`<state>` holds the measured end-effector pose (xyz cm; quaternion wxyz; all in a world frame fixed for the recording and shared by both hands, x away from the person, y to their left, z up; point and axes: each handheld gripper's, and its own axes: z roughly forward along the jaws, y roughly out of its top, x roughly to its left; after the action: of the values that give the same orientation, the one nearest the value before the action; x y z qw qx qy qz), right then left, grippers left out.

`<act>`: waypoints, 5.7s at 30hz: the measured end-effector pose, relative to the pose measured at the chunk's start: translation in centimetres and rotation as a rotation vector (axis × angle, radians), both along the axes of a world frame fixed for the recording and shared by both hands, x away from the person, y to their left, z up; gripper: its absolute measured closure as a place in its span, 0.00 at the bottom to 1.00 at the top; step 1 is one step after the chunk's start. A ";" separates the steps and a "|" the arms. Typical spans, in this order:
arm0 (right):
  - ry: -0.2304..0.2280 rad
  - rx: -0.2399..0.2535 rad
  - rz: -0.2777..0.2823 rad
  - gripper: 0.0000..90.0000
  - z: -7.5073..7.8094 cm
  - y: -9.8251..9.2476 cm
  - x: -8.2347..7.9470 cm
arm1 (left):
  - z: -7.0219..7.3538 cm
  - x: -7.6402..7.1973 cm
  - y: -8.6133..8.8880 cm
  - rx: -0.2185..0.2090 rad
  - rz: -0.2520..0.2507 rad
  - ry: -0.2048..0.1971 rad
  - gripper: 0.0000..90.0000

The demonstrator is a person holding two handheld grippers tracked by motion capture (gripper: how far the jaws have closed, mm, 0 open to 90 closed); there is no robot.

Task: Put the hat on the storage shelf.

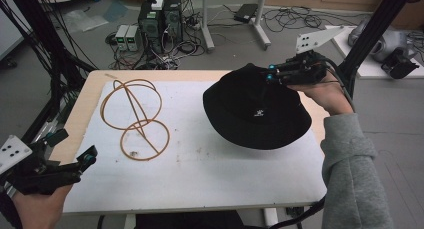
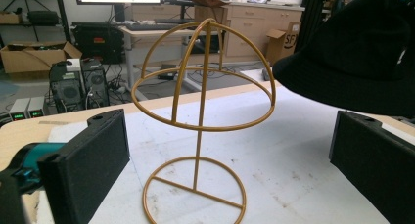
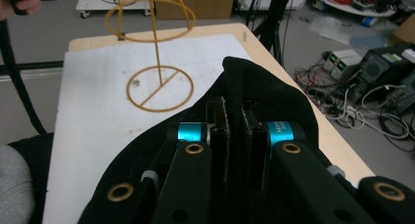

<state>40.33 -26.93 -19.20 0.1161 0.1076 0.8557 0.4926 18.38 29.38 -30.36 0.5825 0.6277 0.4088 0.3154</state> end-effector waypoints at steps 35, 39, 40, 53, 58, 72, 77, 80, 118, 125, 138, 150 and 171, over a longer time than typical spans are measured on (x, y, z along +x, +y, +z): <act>-0.085 0.084 0.120 0.95 6.8 7.2 -1.2 | -0.2 -1.5 -0.1 0.026 0.008 0.013 0.02; -0.084 0.105 0.145 0.95 7.2 9.1 -1.1 | -0.2 -1.6 0.0 0.023 0.012 0.015 0.02; -0.083 0.110 0.151 0.95 7.3 9.4 -1.1 | -0.2 -1.6 0.0 0.023 0.012 0.015 0.02; -0.076 0.143 0.248 0.95 8.4 14.9 -1.0 | -0.2 -1.7 0.0 0.025 0.004 0.017 0.02; -0.070 0.149 0.269 0.95 8.5 17.1 -0.8 | -0.3 -1.7 -0.2 0.028 0.000 0.018 0.02; -0.056 0.128 0.315 0.95 7.5 22.2 0.1 | -0.4 -1.7 -0.6 0.035 -0.013 0.022 0.02; -0.051 0.121 0.322 0.95 7.0 23.9 0.4 | -0.4 -1.7 -0.8 0.036 -0.020 0.025 0.02; -0.053 0.107 0.324 0.94 6.8 24.9 0.4 | -0.4 -1.7 -0.8 0.036 -0.025 0.022 0.02; 0.034 0.031 0.325 0.94 0.9 32.6 1.4 | -0.4 -1.8 -0.6 0.031 -0.023 0.024 0.02; 0.047 0.037 0.326 0.94 0.2 32.4 1.6 | -0.4 -1.8 -0.6 0.031 -0.023 0.025 0.02; 0.059 0.081 0.306 0.69 0.2 32.0 1.7 | -0.4 -1.8 -0.6 0.031 -0.024 0.023 0.02; 0.056 0.108 0.183 0.12 0.8 30.0 1.4 | -0.3 -1.7 -0.9 0.036 -0.029 0.022 0.02; 0.062 0.146 0.038 0.01 -0.4 20.9 1.2 | -0.1 -1.1 -0.7 0.025 -0.030 0.017 0.02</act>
<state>41.57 -6.07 -19.61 0.0723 0.1148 0.8225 0.5524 17.24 28.68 -30.42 0.5757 0.6439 0.4002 0.3064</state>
